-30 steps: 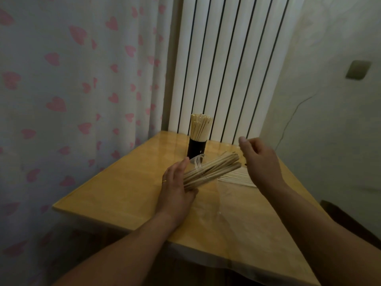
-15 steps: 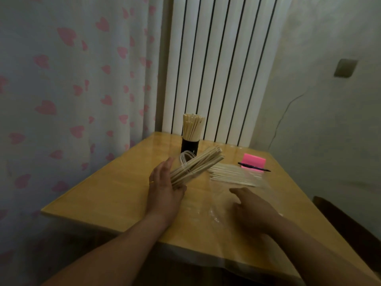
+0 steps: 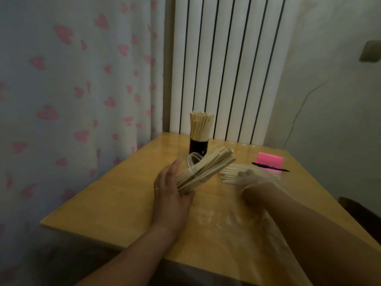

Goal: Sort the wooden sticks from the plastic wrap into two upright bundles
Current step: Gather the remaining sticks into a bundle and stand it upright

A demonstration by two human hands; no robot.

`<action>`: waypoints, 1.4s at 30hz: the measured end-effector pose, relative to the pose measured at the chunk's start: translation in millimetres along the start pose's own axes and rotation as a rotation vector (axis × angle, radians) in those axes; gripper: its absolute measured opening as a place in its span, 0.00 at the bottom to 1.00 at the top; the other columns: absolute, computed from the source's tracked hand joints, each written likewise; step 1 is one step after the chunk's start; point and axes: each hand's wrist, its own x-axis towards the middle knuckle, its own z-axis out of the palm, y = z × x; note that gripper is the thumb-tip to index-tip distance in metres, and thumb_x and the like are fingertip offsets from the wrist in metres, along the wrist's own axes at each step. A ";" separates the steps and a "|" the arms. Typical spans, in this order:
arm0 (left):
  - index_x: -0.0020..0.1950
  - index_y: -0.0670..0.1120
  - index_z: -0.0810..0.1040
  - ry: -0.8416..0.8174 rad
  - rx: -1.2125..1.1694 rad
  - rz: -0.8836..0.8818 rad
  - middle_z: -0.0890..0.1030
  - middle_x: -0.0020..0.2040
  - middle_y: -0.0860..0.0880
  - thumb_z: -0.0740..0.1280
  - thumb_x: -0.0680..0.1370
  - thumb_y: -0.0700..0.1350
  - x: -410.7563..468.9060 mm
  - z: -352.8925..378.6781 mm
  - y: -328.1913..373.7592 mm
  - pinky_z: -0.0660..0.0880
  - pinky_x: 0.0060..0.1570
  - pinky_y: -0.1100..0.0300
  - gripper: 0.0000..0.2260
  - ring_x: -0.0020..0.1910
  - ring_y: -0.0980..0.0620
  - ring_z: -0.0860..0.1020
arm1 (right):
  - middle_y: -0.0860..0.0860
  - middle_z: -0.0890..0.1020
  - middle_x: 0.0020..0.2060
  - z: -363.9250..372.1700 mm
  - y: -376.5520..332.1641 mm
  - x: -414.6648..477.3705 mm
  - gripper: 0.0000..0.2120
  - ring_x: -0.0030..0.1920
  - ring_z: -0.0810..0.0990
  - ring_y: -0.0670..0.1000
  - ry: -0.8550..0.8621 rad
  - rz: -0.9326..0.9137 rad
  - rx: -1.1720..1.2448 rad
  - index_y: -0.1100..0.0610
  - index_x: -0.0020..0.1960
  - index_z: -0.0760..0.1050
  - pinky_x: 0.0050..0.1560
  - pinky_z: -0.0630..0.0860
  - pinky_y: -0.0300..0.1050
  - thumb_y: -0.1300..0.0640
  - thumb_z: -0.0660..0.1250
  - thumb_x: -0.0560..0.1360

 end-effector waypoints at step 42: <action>0.84 0.67 0.53 -0.025 -0.010 -0.029 0.57 0.82 0.58 0.78 0.77 0.45 0.3 -3.9 1.7 0.62 0.71 0.58 0.46 0.80 0.54 0.57 | 0.52 0.81 0.62 -38.2 -19.7 -0.5 0.18 0.62 0.81 0.54 -0.086 -0.082 -0.304 0.54 0.68 0.79 0.65 0.77 0.48 0.47 0.67 0.82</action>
